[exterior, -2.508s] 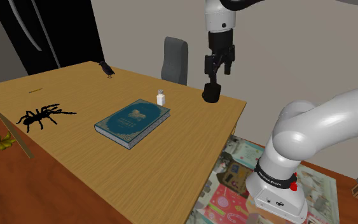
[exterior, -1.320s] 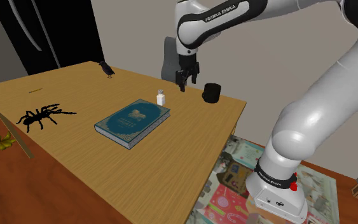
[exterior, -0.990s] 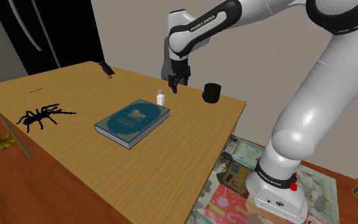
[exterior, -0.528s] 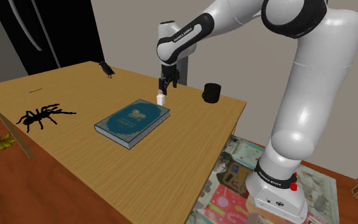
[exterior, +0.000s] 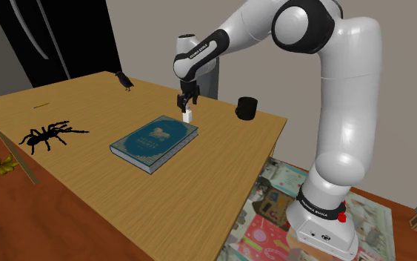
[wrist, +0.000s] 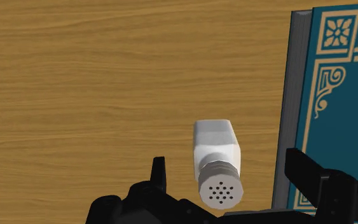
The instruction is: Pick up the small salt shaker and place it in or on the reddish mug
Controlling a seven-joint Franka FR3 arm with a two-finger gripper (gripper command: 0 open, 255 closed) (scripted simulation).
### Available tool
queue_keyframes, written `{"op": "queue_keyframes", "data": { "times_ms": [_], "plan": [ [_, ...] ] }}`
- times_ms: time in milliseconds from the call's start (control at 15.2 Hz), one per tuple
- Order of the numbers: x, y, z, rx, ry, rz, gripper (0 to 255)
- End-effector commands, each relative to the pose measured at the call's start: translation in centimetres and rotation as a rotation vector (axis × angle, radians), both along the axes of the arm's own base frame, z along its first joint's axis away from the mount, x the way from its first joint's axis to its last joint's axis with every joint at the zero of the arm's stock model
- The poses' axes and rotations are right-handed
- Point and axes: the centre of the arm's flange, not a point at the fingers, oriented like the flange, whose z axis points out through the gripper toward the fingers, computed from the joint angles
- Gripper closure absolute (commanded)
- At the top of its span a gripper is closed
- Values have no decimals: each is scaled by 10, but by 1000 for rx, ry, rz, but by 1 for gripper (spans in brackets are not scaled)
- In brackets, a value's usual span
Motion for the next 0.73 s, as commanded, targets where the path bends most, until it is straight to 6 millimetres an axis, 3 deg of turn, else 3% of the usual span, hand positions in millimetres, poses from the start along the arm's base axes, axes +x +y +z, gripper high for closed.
{"op": "queue_keyframes", "data": {
  "times_ms": [0,198,660],
  "plan": [
    [2,-1,-10,0,-1,1,0],
    [4,-3,-29,0,-1,1,0],
    [4,-3,-29,0,-1,1,0]
  ]
}}
